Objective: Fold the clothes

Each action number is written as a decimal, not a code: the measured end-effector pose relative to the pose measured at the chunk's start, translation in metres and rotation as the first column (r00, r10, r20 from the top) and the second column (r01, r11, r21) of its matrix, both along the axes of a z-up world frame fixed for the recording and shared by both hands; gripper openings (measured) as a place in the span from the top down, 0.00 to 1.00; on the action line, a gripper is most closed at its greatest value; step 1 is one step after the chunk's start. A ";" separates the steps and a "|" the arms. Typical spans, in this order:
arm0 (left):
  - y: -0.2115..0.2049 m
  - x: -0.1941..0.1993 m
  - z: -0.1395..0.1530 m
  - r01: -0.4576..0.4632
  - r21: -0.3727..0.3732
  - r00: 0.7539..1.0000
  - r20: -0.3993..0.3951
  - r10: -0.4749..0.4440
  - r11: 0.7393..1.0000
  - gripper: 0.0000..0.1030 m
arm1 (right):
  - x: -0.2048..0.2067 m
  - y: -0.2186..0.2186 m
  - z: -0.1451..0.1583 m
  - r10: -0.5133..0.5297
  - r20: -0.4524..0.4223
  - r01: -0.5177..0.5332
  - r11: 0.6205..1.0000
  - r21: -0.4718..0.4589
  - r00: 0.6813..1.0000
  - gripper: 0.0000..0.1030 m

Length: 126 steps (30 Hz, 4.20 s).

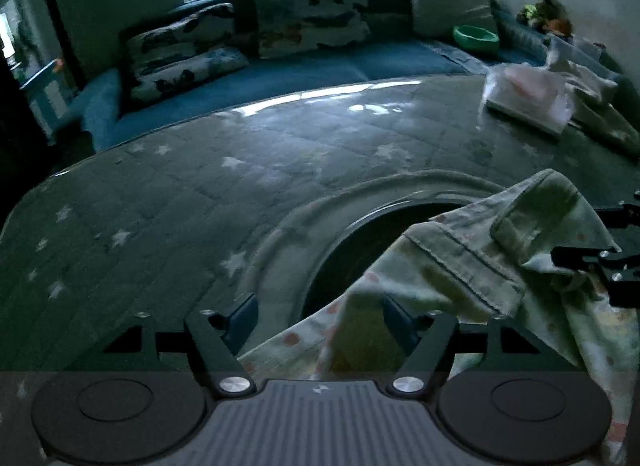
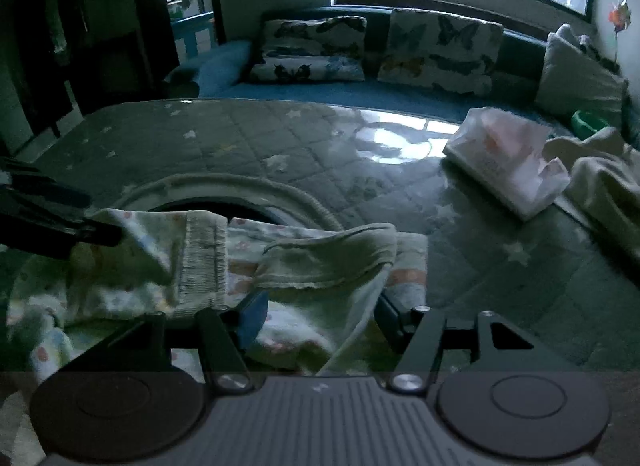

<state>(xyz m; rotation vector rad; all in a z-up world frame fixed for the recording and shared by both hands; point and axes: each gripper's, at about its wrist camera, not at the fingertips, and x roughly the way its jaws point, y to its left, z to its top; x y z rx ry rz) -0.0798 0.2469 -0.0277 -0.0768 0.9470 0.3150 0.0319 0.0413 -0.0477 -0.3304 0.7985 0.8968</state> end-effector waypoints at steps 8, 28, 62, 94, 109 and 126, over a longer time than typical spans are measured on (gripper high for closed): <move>-0.008 0.006 -0.008 0.047 -0.037 0.999 0.008 -0.047 0.998 0.92 | 0.006 0.004 -0.009 -0.027 -0.002 0.027 0.999 -0.025 1.000 0.87; 0.004 -0.082 0.052 -0.134 0.000 0.977 0.168 0.133 0.991 0.98 | -0.025 -0.072 0.049 -0.104 0.141 0.097 0.994 0.051 0.985 0.96; 0.023 -0.240 0.018 -0.459 -0.053 0.880 0.110 0.462 0.887 0.98 | -0.034 -0.095 0.050 -0.179 0.149 0.164 0.981 0.107 0.973 0.99; -0.025 -0.279 -0.006 -0.399 0.037 0.916 -0.017 0.400 0.916 0.88 | -0.072 -0.277 -0.004 -0.424 0.108 0.430 0.902 -0.037 0.899 0.82; -0.093 -0.284 0.032 -0.176 0.000 0.979 0.108 0.175 0.984 0.52 | -0.141 -0.251 0.036 -0.172 0.162 0.172 0.985 0.010 0.972 0.40; -0.198 -0.215 -0.005 0.258 -0.058 0.965 0.071 -0.254 0.964 0.58 | -0.182 -0.141 0.015 0.198 0.139 -0.196 0.980 -0.034 0.970 0.29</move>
